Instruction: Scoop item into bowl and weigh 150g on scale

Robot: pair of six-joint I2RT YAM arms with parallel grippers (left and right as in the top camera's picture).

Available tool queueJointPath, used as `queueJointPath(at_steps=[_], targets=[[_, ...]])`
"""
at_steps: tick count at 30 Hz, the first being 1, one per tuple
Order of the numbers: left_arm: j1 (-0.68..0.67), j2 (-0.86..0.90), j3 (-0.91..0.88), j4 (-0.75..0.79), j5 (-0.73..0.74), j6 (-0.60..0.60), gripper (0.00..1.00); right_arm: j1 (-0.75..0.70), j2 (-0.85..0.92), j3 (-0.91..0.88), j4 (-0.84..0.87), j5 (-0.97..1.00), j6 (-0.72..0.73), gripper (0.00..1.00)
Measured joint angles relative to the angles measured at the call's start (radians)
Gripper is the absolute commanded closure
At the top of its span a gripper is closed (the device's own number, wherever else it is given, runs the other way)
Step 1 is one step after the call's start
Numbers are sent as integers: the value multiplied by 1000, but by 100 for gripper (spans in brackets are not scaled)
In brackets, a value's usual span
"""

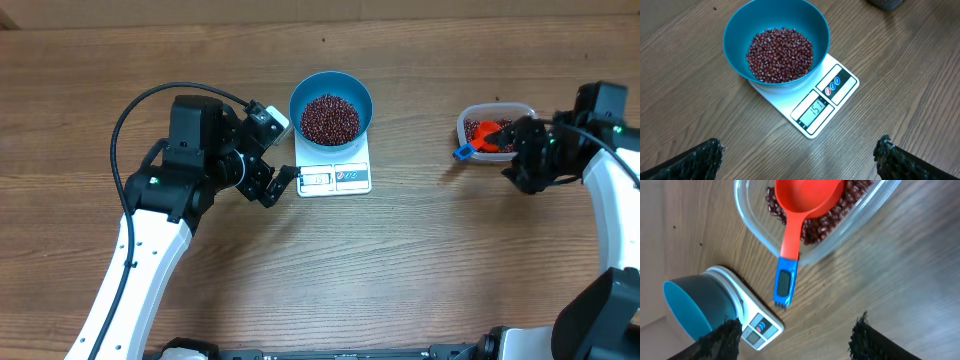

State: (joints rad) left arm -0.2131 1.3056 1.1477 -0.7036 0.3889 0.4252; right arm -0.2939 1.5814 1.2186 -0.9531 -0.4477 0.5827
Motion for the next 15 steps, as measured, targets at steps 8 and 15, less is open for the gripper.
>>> queueJointPath(at_steps=[8, 15], targets=[[0, 0, 0, 0, 0, 0, 1, 14, 0, -161, 219, -62, -6, 29], [0, 0, 0, 0, 0, 0, 0, 47, 0, -220, 374, -99, 11, 29]])
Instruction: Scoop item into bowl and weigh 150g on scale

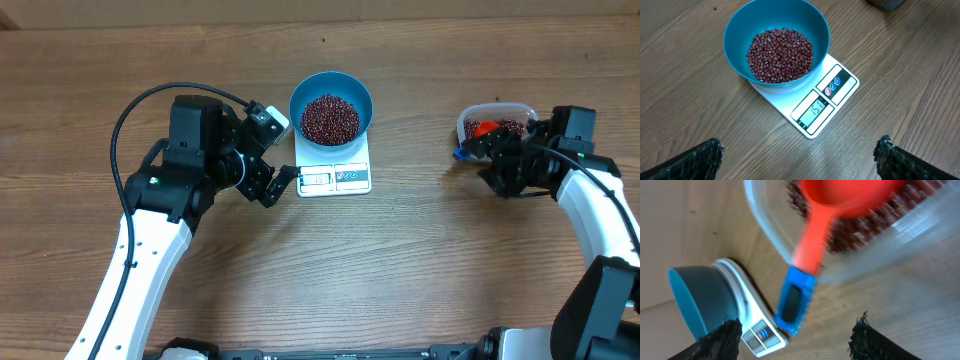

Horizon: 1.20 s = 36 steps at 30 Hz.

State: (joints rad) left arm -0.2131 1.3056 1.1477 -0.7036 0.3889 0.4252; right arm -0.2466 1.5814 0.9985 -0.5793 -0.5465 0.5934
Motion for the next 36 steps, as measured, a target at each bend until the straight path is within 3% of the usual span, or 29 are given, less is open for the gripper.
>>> queueJointPath(at_steps=[10, 16, 36], targets=[[0, 0, 0, 0, 0, 0, 0, 35, 28, -44, 104, -5, 72, 30], [0, 0, 0, 0, 0, 0, 0, 69, 87, -44, 189, -5, 113, 38], [0, 0, 0, 0, 0, 0, 0, 72, 124, -45, 264, -26, 143, 81]])
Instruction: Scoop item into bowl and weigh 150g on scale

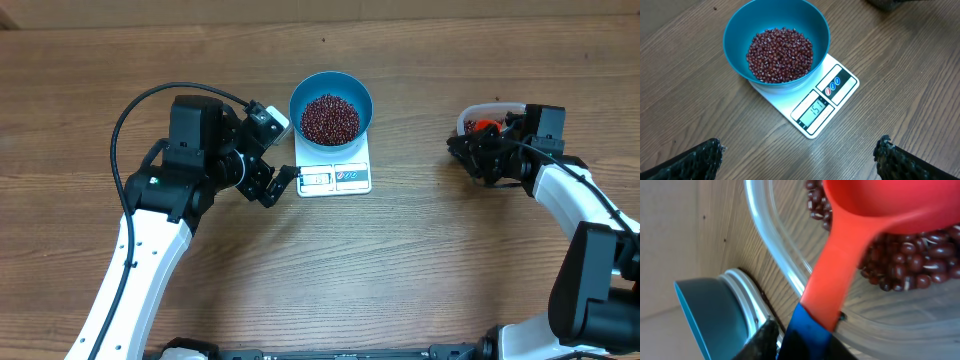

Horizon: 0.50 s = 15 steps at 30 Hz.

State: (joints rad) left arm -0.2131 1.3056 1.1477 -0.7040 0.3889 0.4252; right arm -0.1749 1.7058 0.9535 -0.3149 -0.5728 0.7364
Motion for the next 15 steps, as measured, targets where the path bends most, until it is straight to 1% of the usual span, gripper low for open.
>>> queueJointPath(at_steps=[8, 12, 15], targets=[[0, 0, 0, 0, 0, 0, 1, 0, 0, 0, -21, -17, 3, 92], [0, 0, 0, 0, 0, 0, 0, 0, 0, 0, -33, -24, 8, 96], [0, 0, 0, 0, 0, 0, 1, 0, -4, 0, -40, -26, 11, 96]])
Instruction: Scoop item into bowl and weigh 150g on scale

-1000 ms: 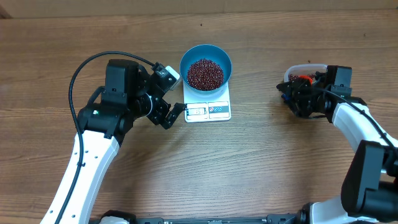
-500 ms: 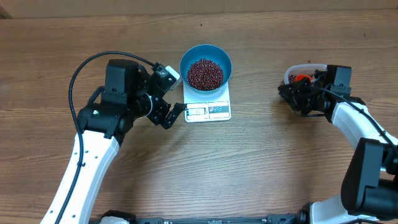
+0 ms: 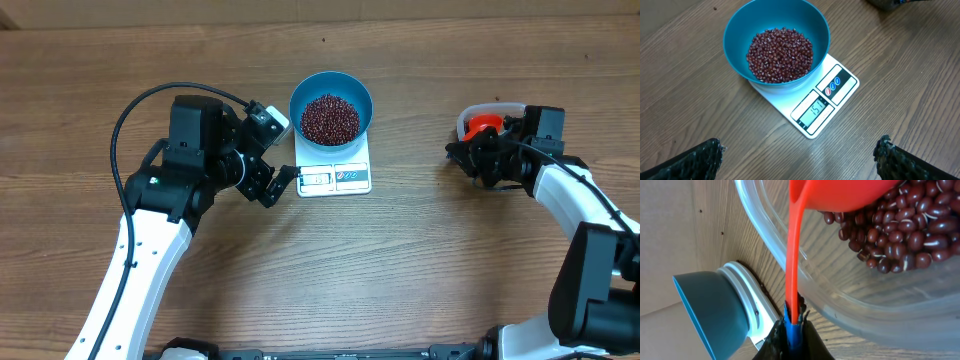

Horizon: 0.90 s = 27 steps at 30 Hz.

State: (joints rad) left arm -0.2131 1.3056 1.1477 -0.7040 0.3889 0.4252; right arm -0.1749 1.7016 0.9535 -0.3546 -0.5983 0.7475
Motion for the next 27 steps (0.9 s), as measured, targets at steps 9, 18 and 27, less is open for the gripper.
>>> queueJointPath(at_steps=[9, 18, 27], targets=[[0, 0, 0, 0, 0, 0, 0, 0, -95, 0, -64, -4, 8, 96], [0, 0, 0, 0, 0, 0, 0, -9, -249, 0, -173, -8, 11, 96], [0, 0, 0, 0, 0, 0, 1, -15, -300, 27, -229, -139, -37, 96]])
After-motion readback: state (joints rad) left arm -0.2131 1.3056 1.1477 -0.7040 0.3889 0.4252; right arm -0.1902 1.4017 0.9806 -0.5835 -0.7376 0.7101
